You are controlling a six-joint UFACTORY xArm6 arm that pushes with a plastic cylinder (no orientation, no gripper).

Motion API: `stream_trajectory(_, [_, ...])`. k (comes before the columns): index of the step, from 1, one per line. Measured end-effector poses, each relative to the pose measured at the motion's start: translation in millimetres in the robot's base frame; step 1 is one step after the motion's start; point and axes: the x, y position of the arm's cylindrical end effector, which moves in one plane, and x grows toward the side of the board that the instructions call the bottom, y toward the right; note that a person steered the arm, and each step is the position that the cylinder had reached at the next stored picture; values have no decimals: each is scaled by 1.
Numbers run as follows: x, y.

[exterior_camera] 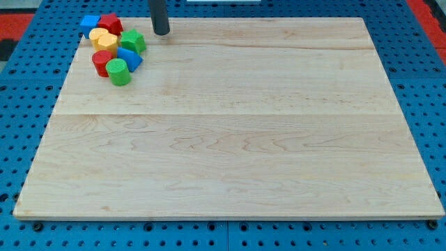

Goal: Push green star towards down

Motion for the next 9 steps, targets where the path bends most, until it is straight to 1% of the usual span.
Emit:
stream_trajectory(5, [1,17])
stream_trajectory(6, [-24,17])
stream_trajectory(7, [-33,0])
stream_trajectory(8, [-37,-38])
stream_trajectory(9, [-38,-45])
